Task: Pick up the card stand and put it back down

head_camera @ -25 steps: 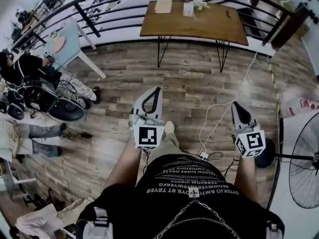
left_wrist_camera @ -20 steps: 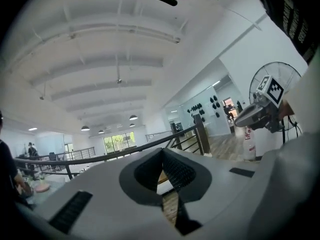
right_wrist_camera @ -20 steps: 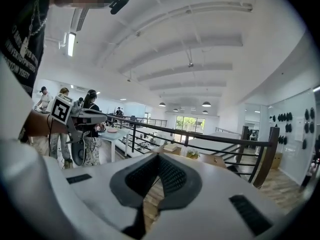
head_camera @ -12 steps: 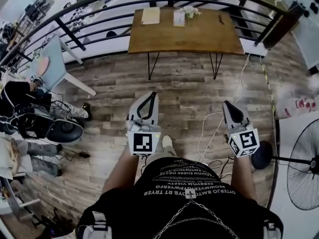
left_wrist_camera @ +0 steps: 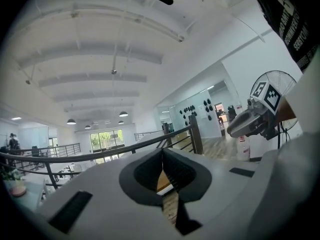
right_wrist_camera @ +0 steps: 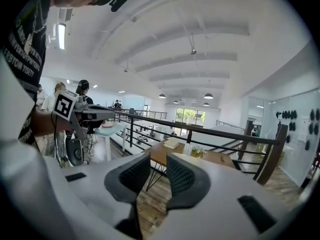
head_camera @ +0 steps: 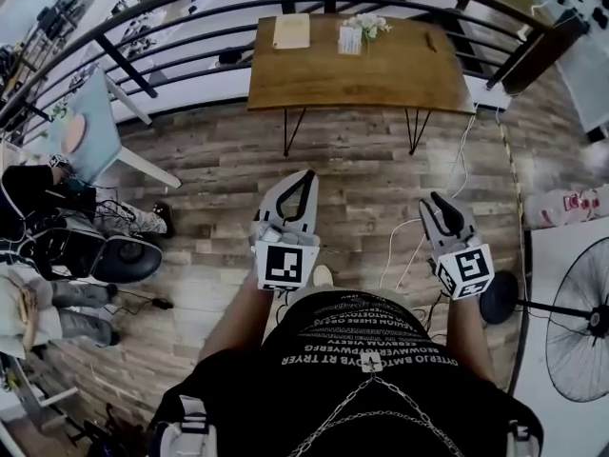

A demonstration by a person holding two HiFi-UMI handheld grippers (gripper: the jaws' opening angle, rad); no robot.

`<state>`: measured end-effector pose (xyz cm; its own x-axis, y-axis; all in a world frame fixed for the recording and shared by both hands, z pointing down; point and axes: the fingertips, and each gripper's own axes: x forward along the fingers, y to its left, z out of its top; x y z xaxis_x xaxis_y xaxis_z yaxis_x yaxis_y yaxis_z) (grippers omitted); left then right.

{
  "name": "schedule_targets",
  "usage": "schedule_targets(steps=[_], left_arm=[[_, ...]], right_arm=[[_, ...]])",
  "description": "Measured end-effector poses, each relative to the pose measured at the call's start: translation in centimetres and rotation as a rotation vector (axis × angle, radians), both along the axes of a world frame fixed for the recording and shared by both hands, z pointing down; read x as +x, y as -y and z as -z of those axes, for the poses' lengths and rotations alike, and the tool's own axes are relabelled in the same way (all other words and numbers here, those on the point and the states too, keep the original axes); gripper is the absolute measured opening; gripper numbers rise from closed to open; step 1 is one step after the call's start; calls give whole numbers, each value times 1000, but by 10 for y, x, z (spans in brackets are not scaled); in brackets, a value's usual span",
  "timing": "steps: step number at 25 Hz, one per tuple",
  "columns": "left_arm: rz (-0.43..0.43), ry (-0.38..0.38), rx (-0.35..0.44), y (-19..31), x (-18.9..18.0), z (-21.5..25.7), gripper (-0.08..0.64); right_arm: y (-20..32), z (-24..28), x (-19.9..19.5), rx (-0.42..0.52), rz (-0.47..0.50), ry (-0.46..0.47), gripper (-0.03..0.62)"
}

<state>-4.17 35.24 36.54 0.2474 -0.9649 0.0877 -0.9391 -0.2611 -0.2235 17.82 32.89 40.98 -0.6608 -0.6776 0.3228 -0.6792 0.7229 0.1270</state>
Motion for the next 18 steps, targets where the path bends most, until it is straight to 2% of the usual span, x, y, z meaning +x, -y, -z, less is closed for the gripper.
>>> schedule_targets(steps=[4, 10, 18], left_arm=[[-13, -2, -12, 8, -6, 1, 26], [-53, -11, -31, 20, 9, -6, 26], [-4, -28, -75, 50, -1, -23, 27]], right_arm=[[5, 2, -4, -5, -30, 0, 107], [13, -3, 5, -34, -59, 22, 114], [60, -16, 6, -58, -52, 43, 117]])
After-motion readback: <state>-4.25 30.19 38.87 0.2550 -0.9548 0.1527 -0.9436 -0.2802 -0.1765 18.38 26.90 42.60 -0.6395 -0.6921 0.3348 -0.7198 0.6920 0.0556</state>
